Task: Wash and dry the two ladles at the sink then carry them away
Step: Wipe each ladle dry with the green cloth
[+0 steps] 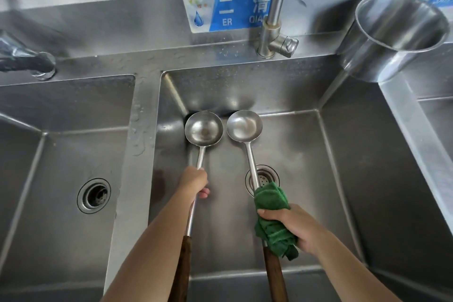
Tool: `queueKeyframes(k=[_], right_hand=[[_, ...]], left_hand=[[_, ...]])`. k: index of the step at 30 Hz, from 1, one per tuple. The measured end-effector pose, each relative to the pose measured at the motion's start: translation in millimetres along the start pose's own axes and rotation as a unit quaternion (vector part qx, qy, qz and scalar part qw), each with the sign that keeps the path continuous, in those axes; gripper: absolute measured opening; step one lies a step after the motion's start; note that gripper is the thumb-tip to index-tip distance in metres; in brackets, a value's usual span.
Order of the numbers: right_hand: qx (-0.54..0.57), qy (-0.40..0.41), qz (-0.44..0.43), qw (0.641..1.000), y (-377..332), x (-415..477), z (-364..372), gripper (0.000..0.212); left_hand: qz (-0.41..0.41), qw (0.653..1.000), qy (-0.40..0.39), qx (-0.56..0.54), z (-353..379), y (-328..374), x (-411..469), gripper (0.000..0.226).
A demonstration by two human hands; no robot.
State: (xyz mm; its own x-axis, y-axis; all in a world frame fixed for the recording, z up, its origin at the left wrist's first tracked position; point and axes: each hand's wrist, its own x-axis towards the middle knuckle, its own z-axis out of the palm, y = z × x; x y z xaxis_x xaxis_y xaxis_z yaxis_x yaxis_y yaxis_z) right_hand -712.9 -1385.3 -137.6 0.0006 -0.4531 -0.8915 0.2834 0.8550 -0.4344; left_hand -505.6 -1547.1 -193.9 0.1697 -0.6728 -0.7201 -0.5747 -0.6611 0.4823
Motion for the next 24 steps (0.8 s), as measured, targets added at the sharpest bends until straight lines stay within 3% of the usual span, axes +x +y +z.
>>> queueKeyframes(k=[6, 13, 17, 21, 24], right_hand=[[0.016, 0.002, -0.002, 1.000, -5.4, -4.8, -5.1, 0.042], [0.017, 0.000, -0.028, 0.999, -36.4, -35.9, -0.8, 0.044], [0.022, 0.000, -0.065, 0.998, -67.7, -68.3, 14.3, 0.050], [0.048, -0.028, -0.123, 0.991, -107.3, -112.1, 43.5, 0.038], [0.079, -0.052, -0.173, 0.980, -136.4, -140.4, 69.2, 0.041]], left_hand=[[0.044, 0.998, 0.031, 0.039, -1.1, -2.0, -15.7, 0.021], [0.004, 0.998, -0.017, -0.062, -27.5, 14.5, -60.7, 0.020], [0.039, 0.995, -0.044, -0.085, -58.3, 39.4, -102.1, 0.021], [0.085, 0.986, -0.081, -0.114, -101.8, 70.1, -145.2, 0.017], [0.130, 0.981, -0.102, -0.106, -142.3, 84.3, -177.9, 0.014]])
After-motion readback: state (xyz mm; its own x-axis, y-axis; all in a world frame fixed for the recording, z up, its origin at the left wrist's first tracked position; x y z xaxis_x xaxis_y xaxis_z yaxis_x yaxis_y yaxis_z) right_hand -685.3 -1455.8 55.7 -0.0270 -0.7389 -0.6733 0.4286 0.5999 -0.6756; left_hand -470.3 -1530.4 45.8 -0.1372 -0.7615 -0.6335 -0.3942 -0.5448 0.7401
